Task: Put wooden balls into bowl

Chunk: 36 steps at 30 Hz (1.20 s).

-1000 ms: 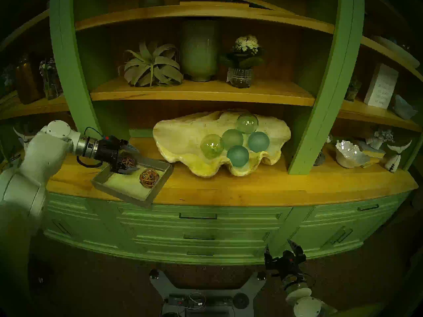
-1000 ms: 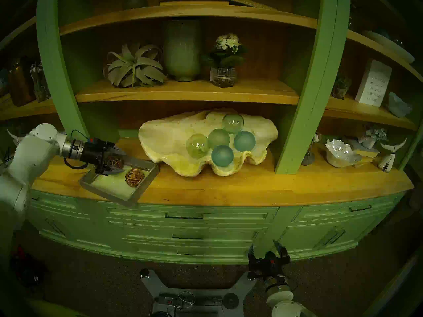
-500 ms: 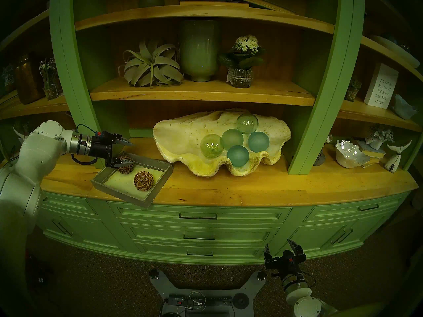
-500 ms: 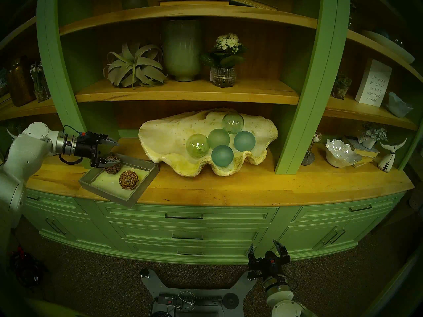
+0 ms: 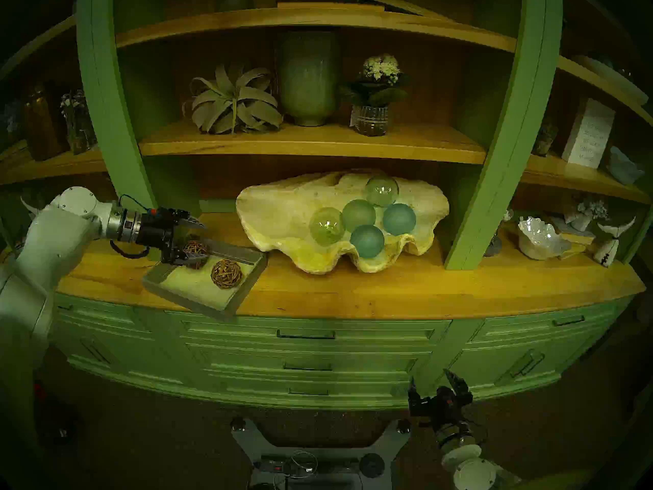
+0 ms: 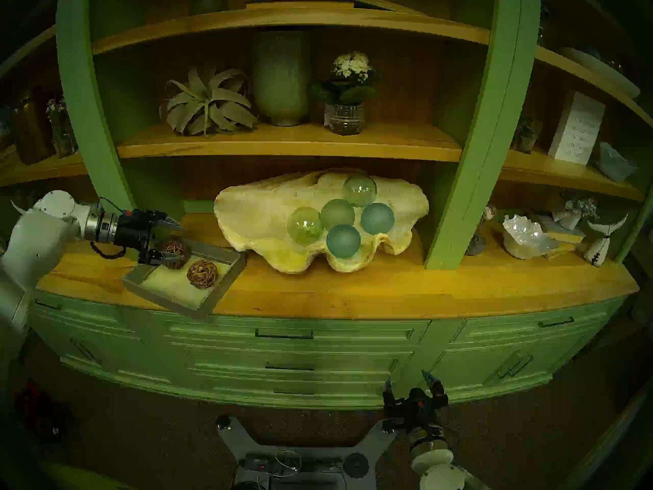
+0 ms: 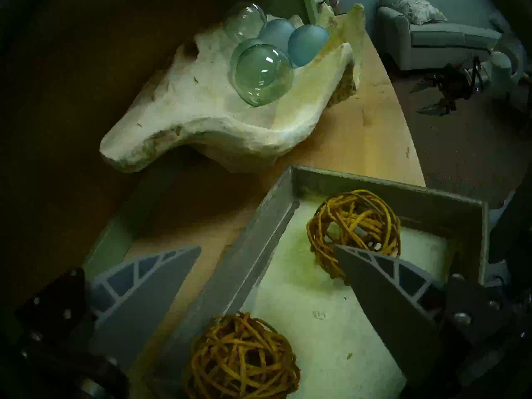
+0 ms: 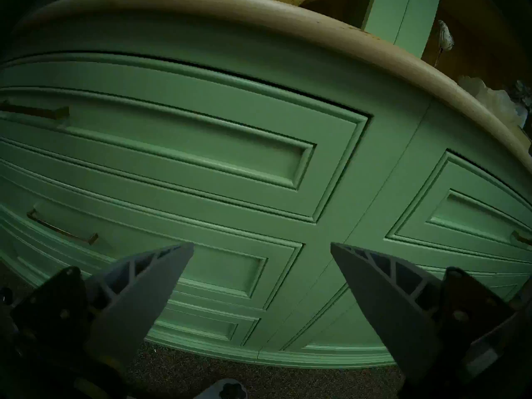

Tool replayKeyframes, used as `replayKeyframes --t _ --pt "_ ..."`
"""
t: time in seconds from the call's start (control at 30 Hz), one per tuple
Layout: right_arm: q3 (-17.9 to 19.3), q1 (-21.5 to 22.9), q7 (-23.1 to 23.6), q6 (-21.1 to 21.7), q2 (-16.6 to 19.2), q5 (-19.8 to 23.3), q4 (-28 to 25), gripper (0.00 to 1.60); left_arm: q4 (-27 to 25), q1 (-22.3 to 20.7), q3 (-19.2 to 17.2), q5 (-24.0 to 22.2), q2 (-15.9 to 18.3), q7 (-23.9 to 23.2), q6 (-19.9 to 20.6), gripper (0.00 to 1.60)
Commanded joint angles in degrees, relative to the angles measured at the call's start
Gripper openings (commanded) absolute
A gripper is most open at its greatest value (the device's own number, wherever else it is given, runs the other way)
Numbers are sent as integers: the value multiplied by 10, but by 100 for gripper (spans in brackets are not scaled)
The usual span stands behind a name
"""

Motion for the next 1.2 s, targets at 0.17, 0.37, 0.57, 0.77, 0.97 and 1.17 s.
replayKeyframes --t 0.17,0.37,0.57,0.77,0.97,1.17 --pt "1 1 0 -4 1 -1 -14 160 -87 18 30 -61 82 -38 12 160" --pt "1 0 0 -5 1 -1 -15 160 -126 32 52 -97 113 -38 24 160" --pt "1 -1 -1 -5 2 -1 -17 160 -165 47 81 -143 135 -38 35 160" --pt "1 -3 -1 -4 2 -1 -19 160 -174 39 111 -177 136 -38 36 160" --pt "2 -3 -1 -4 3 -1 -20 160 -150 15 132 -183 119 -38 27 160" --pt "2 -3 -1 -4 2 -1 -19 160 -139 -5 140 -183 107 -38 21 160"
